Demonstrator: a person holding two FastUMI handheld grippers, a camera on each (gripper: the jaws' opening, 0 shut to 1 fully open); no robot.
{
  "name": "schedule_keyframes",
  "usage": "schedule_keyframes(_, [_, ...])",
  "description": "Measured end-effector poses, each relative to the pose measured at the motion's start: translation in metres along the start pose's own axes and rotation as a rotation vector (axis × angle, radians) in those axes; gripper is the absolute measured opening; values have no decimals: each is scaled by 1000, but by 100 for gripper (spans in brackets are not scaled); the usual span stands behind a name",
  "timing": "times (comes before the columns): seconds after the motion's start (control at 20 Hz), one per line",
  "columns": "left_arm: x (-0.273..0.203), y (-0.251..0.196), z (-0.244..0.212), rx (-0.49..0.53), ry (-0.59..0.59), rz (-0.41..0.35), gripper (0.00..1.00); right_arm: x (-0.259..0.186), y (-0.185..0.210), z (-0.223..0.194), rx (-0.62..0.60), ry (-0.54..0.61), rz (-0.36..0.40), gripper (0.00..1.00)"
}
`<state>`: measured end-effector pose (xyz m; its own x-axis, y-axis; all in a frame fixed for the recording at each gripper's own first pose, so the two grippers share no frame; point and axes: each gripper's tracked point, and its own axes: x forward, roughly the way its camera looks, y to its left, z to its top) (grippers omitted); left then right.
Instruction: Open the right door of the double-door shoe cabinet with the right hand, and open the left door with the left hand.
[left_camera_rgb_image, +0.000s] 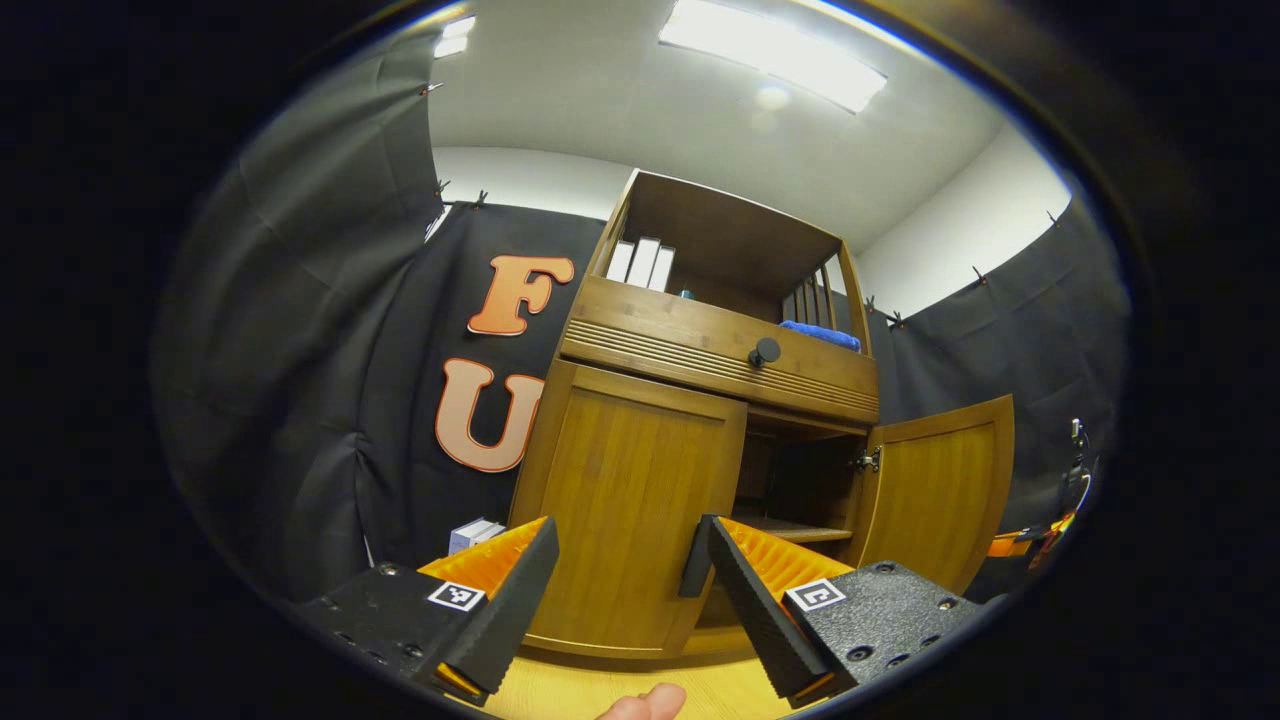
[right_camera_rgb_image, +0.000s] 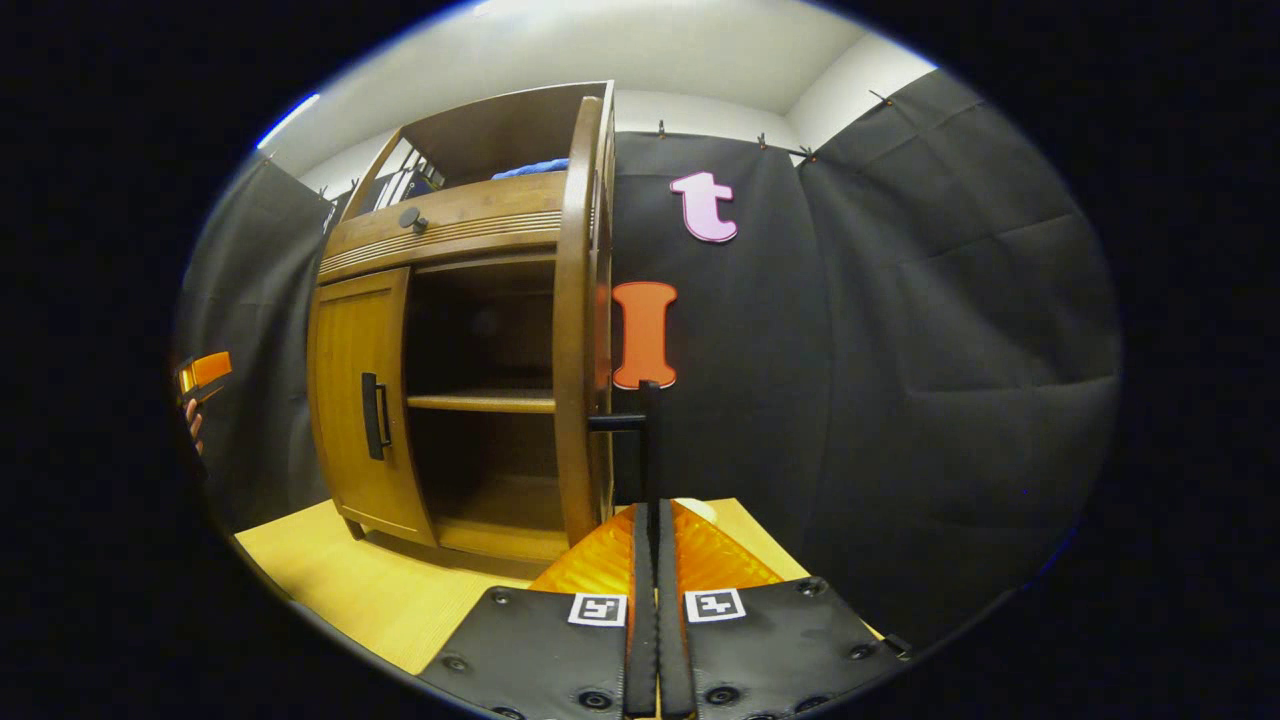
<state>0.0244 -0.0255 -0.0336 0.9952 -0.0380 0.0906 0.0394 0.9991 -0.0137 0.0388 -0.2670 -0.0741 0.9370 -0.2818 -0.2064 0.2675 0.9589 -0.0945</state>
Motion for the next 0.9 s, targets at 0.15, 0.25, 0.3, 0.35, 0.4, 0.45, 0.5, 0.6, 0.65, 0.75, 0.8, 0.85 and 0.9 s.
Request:
schedule_keyframes(0.15, [0,-4,-3,-17,9,-10,94,-22,2,11,6,-20,-4,8])
schedule_keyframes(0.25, [1,-4,-6,-28,17,-11,94,-38,10,22,-18,-44,-7,9])
schedule_keyframes(0.3, [1,-4,-7,-33,20,-11,94,-47,17,28,-25,-53,-6,9])
schedule_keyframes(0.35, [1,-3,-9,-36,24,-9,94,-54,27,34,-29,-63,2,9])
schedule_keyframes(0.4, [2,-2,-9,-39,28,-7,97,-60,38,39,-31,-70,14,9])
schedule_keyframes(0.45, [2,0,-10,-41,30,-5,97,-66,51,42,-30,-76,32,9])
schedule_keyframes(0.5, [2,0,-11,-41,33,-3,97,-71,65,46,-24,-81,53,9])
schedule_keyframes(0.6, [2,3,-11,-40,37,1,94,-77,90,51,0,-83,100,8])
schedule_keyframes(0.65, [3,3,-12,-43,40,0,94,-79,99,50,6,-82,112,8])
schedule_keyframes(0.75, [7,3,-14,-51,47,-6,94,-79,114,46,-7,-83,117,8])
schedule_keyframes(0.8, [11,2,-16,-53,52,-10,94,-70,109,38,-14,-83,119,8])
schedule_keyframes(0.85, [15,1,-18,-57,57,-14,94,-71,114,35,-17,-75,127,8])
schedule_keyframes(0.9, [19,-2,-21,-60,65,-19,94,-84,131,41,-4,-78,141,8])
